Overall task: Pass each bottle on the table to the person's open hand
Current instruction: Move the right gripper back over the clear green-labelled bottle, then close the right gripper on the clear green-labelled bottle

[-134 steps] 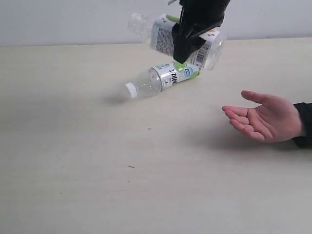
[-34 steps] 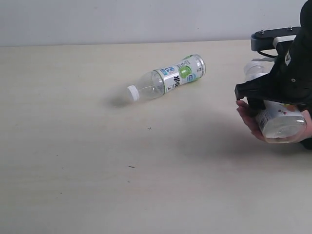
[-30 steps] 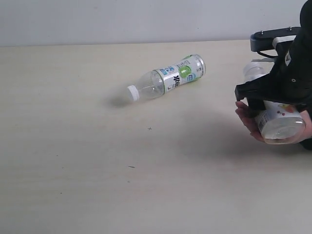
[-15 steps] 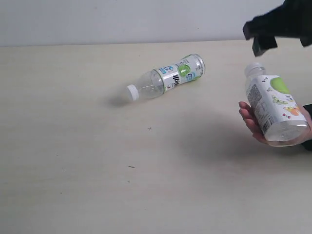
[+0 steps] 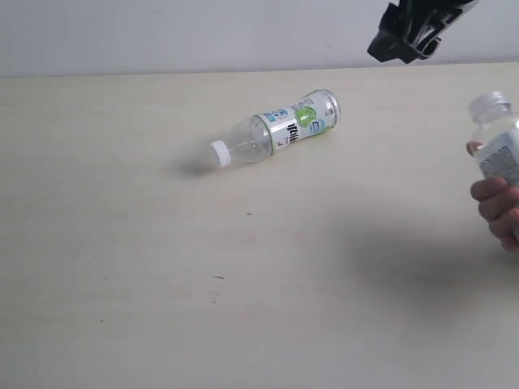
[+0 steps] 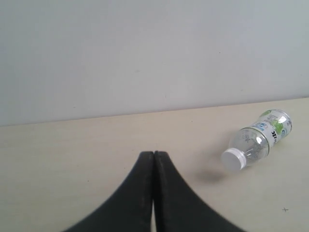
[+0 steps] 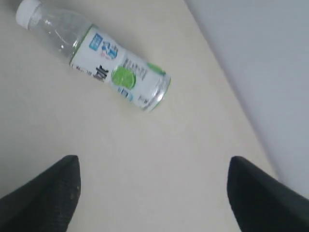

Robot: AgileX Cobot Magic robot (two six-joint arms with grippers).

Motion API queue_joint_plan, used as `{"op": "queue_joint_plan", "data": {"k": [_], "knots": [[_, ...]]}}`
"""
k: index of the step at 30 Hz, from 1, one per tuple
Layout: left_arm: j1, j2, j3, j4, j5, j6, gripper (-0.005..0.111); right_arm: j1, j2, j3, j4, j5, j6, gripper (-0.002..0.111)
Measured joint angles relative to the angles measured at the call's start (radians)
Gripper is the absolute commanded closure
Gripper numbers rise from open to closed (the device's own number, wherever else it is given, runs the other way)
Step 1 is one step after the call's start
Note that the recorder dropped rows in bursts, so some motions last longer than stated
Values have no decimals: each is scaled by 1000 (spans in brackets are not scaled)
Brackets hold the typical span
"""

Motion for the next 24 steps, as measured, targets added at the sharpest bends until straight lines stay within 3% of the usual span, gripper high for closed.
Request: {"op": "queue_joint_plan", "data": {"k": [6, 12, 24], "knots": [[0, 0, 0, 0, 0, 0, 106, 0, 110, -2, 188, -215, -415, 30], [0, 0, 0, 0, 0, 0, 106, 0, 257, -2, 225, -259, -743, 30], [0, 0, 0, 0, 0, 0, 106, 0, 473, -2, 234, -423, -1081, 30]]}}
